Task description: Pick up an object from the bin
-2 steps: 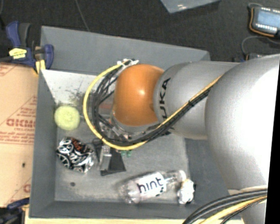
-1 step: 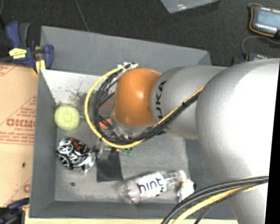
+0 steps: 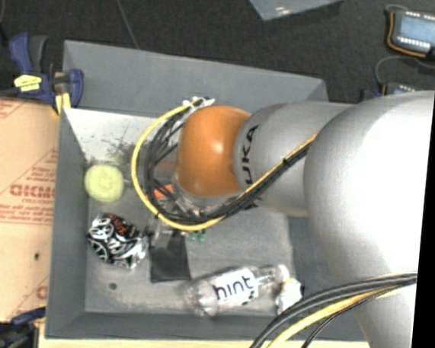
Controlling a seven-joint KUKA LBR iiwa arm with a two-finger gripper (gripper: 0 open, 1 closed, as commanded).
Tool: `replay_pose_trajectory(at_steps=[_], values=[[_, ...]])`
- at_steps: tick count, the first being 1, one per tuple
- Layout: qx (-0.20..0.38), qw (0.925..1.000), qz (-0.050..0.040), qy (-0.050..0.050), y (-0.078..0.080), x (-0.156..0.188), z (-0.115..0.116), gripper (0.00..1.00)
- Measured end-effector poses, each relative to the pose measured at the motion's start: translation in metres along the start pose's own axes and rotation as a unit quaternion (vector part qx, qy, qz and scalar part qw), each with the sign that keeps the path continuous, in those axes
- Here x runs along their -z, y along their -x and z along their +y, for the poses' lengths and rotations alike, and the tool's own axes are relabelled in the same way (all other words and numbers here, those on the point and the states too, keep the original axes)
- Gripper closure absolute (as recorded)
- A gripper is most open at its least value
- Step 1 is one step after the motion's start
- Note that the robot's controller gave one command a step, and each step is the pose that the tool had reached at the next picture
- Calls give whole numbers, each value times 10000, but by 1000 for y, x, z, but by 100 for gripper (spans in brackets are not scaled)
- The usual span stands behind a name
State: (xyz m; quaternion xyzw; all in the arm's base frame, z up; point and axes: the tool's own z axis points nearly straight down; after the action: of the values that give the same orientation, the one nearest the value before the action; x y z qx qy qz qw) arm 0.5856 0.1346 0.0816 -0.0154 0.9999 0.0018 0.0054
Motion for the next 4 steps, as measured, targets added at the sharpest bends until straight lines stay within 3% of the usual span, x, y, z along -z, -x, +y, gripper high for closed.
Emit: replay_pose_trajectory(at_steps=[1, 2, 3, 4], values=[[782, 9969, 15, -12, -1, 15, 2, 100], [2349, 9720, -16, -5, -7, 37, -6, 100], [2656, 9641, -11, -8, -10, 42, -11, 100], [2224, 9750, 28, 7, -13, 71, -5, 100]])
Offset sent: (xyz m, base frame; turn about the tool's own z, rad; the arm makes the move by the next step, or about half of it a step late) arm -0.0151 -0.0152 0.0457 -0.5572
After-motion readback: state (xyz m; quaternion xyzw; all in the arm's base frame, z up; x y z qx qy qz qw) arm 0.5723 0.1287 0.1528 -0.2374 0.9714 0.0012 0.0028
